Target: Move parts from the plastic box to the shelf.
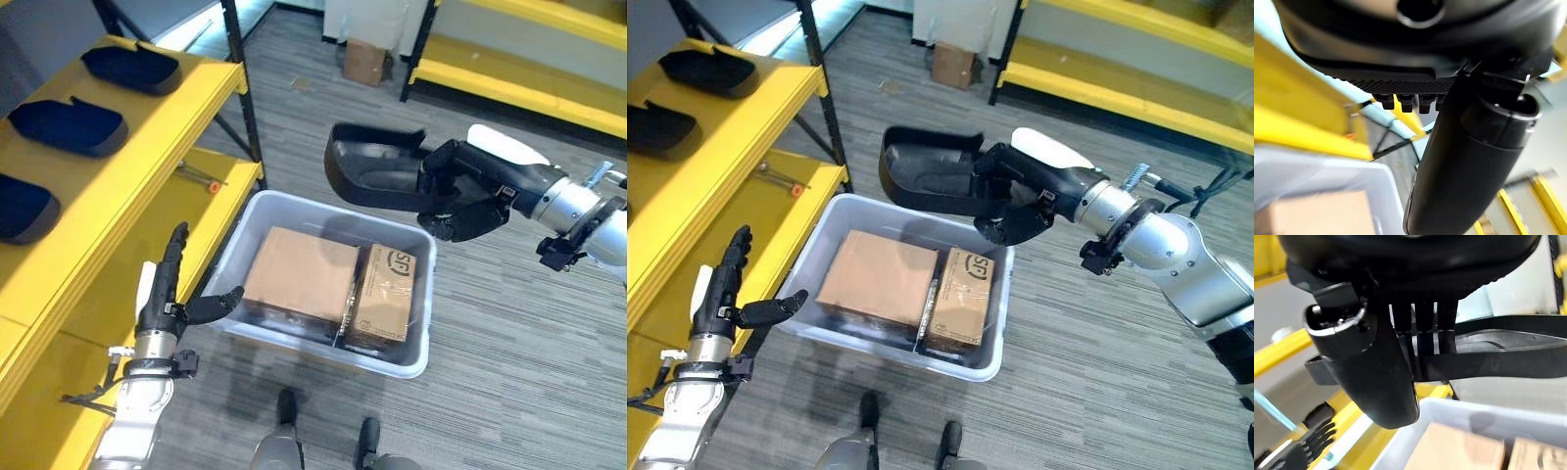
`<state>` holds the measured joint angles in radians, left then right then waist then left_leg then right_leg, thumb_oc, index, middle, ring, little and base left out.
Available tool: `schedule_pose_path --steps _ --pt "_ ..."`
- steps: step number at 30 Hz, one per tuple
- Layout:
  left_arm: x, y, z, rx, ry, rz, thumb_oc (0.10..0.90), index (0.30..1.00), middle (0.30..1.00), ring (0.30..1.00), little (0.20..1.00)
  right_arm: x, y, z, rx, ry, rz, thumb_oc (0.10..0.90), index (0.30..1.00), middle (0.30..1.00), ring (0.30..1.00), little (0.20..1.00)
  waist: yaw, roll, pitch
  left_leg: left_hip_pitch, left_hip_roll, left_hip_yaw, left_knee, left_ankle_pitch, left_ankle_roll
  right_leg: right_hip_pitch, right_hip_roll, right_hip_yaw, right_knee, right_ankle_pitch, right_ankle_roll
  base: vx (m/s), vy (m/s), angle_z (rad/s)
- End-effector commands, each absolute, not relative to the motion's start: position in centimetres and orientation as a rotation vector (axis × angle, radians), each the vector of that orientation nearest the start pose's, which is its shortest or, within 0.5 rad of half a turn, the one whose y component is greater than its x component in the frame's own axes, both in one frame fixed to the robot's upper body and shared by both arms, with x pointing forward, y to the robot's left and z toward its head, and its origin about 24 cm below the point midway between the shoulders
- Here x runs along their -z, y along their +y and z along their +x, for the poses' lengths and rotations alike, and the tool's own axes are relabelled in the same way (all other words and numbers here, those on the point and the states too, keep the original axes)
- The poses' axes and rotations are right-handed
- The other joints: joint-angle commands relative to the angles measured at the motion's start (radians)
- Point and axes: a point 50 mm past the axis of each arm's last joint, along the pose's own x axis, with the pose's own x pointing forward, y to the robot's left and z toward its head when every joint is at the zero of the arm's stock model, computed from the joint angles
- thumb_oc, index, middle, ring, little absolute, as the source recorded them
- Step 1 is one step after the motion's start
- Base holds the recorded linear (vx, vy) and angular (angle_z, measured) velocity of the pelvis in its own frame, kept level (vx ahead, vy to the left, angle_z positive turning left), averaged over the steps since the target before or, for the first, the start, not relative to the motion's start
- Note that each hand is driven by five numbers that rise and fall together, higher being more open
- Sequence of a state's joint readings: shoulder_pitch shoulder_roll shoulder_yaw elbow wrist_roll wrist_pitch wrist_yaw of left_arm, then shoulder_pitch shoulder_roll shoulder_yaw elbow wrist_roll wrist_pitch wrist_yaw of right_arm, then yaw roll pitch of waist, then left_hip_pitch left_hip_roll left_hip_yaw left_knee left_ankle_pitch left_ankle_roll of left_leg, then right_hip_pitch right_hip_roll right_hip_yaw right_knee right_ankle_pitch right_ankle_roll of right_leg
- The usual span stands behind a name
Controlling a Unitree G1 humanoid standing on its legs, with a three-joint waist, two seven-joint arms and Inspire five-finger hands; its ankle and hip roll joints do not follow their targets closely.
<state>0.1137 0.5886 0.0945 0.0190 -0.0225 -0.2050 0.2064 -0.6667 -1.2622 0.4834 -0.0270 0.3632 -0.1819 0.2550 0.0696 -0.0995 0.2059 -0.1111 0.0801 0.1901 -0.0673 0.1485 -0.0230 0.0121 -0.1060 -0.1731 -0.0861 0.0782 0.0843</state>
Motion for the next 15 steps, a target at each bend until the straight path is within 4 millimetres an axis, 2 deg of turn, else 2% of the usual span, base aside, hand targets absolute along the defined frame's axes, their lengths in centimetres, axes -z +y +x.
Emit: schedule_pose_path --steps 1,2,3,4,15 --pt "-12.3 27.3 23.1 -0.214 -0.392 0.646 0.900 1.000 1.000 1.000 1.000 -28.4 -21.4 29.9 -0.491 -0.537 -0.901 0.400 0.300 0.300 0.300 0.300 0.019 -0.020 -0.170 0.048 0.055 -0.026 -0.020 -0.076 -0.072 -0.003 -0.079 0.024 -0.001 0.004 0.119 0.00 0.000 -0.03" --pt "-12.3 27.3 23.1 -0.214 -0.392 0.646 0.900 1.000 1.000 1.000 1.000 -28.4 -21.4 29.9 -0.491 -0.537 -0.901 0.400 0.300 0.300 0.300 0.300 0.019 -0.020 -0.170 0.048 0.055 -0.026 -0.020 -0.076 -0.072 -0.003 -0.079 0.024 -0.001 0.004 0.119 0.04 -0.003 -0.03" --pt "-14.1 26.9 23.8 -0.198 -0.478 0.783 0.900 1.000 1.000 1.000 1.000 -27.4 -21.3 30.5 -0.558 -0.455 -0.795 0.400 0.300 0.300 0.300 0.300 0.000 -0.017 -0.188 0.073 0.063 -0.012 -0.020 -0.087 -0.076 0.009 -0.079 0.032 -0.001 -0.004 0.119 0.04 -0.004 -0.01" --pt "-14.5 26.8 23.9 -0.198 -0.496 0.804 0.900 1.000 1.000 1.000 1.000 -27.1 -21.4 30.7 -0.564 -0.440 -0.768 0.400 0.300 0.300 0.300 0.300 -0.007 -0.013 -0.193 0.078 0.065 -0.008 -0.020 -0.088 -0.077 0.010 -0.078 0.037 -0.001 -0.005 0.119 0.04 -0.004 -0.02" --pt "-17.1 25.6 25.6 -0.166 -0.633 1.044 0.900 1.000 1.000 1.000 1.000 -25.9 -19.8 30.2 -0.670 -0.447 -0.711 0.400 0.300 0.300 0.300 0.300 -0.040 -0.005 -0.211 0.096 0.072 0.000 -0.020 -0.099 -0.080 0.023 -0.077 0.044 -0.001 -0.017 0.115 0.01 -0.002 -0.06"
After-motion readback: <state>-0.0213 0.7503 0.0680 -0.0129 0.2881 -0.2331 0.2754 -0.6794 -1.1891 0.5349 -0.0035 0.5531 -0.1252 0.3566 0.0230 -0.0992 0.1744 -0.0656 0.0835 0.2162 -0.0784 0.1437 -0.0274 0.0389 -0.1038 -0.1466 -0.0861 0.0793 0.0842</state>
